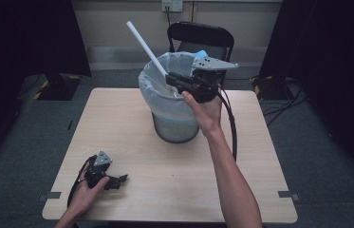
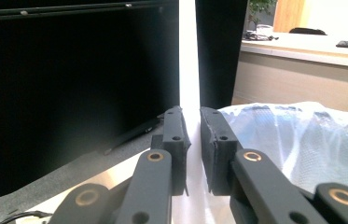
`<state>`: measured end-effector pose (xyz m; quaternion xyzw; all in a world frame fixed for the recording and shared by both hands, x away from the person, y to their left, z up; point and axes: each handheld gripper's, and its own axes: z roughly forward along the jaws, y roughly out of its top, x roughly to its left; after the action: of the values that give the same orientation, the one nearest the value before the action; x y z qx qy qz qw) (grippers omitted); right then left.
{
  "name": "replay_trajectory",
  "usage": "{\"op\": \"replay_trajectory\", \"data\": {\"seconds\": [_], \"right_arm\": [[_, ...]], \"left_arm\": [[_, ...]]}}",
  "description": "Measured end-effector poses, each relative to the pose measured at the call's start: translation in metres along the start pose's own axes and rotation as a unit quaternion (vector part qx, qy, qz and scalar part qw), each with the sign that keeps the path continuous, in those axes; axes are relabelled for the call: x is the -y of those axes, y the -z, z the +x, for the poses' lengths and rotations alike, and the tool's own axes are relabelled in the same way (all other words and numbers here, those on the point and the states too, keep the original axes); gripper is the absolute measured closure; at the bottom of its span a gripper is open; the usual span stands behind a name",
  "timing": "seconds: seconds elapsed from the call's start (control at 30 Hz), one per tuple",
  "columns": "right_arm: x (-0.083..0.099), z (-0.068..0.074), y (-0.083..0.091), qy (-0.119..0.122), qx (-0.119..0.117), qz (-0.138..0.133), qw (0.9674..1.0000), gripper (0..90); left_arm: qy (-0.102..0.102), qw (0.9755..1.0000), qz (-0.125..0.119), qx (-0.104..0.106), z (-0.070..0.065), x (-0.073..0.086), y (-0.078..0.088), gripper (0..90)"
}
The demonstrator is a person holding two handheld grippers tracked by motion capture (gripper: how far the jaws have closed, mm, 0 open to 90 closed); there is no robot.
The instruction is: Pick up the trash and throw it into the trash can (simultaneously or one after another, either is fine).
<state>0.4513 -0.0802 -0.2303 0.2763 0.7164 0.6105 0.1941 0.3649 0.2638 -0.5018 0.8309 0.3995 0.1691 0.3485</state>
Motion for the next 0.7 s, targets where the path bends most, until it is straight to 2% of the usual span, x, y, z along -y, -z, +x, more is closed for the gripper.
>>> {"op": "replay_trajectory", "data": {"seconds": [0.43,0.6,0.7], "right_arm": [[-0.006,-0.027,-0.009,-0.019,0.026,0.023,0.9992,81.5],[-0.005,-0.034,-0.015,-0.023,0.041,0.046,0.9979,81.4],[-0.005,-0.038,-0.017,-0.027,0.048,0.051,0.9972,81.1]], "left_arm": [[0.001,1.0,0.0,-0.001,0.0,0.0,0.0,1.0],[0.0,1.0,0.0,0.0,0.0,0.0,0.0,1.0],[0.009,1.0,-0.004,0.001,-0.001,0.0,-0.001,1.0]]}}
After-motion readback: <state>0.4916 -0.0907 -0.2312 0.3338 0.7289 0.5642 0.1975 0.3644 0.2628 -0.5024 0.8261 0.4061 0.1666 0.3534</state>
